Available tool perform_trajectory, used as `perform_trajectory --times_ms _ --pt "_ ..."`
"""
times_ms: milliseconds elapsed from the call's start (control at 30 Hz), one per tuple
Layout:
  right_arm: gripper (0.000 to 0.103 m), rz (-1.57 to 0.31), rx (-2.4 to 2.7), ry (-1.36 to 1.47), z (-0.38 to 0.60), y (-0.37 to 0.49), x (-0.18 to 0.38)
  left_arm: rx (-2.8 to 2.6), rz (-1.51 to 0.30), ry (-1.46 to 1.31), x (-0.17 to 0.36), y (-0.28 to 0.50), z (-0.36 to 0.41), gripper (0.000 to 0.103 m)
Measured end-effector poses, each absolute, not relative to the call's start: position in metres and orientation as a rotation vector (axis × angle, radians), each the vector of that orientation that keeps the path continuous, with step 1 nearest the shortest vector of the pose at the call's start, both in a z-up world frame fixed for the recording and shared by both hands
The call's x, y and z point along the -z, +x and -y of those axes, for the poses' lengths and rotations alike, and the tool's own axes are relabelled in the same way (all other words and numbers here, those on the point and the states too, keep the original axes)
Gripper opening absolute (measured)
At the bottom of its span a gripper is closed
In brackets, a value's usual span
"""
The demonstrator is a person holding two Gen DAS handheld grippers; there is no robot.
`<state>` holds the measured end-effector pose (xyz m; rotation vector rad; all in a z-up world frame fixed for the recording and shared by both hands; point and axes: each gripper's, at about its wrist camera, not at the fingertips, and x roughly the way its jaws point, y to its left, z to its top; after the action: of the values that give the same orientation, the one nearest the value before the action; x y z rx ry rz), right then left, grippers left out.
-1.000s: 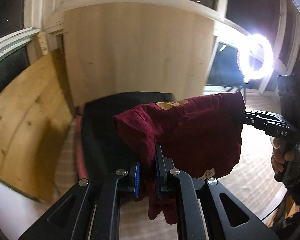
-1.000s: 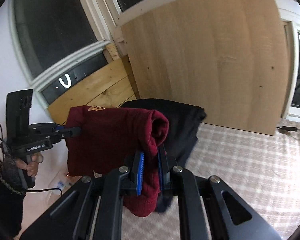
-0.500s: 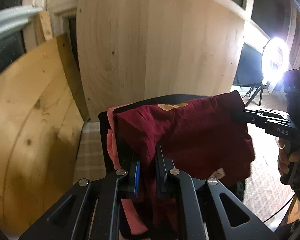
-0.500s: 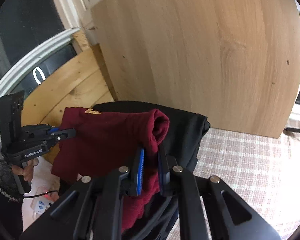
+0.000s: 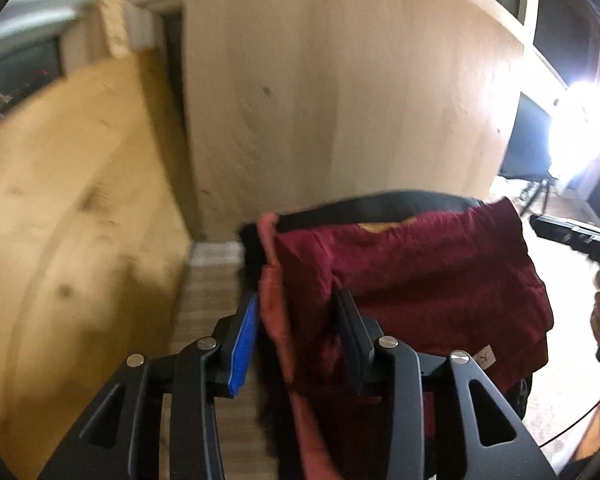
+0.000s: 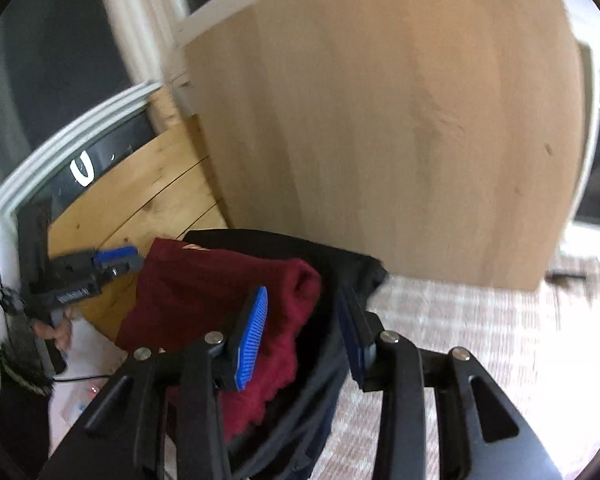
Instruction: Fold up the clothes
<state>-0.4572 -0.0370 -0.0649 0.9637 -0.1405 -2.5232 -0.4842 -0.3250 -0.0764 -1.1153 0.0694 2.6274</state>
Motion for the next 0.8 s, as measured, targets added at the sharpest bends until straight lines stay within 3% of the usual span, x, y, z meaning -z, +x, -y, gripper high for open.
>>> perform_trajectory --times_ms 233,333,400,567,800 --pt "0.036 -0.019 2.471 1.035 0.086 -0.499 0.094 -2.526 -0.101 -1.055 0.076 -0.5 0.292 0.032" --pt "0.036 -0.003 2.462 1.139 0.08 -0.524 0.115 -2.527 -0.111 -1.131 0.099 -0.526 0.291 0.027" --pt "0.036 0.058 2.452 1.146 0.069 -0.522 0.111 -2.522 -0.066 -1.169 0.109 -0.539 0.298 0.029" --pt "0.036 0.026 2.483 0.951 0.057 -0.463 0.074 -2.574 -0.058 -1.112 0.087 -0.513 0.308 0.026" --pt "0.036 -0.174 2.48 0.989 0.085 -0.414 0.097 -2.535 -0.075 -1.071 0.085 -0.451 0.299 0.027"
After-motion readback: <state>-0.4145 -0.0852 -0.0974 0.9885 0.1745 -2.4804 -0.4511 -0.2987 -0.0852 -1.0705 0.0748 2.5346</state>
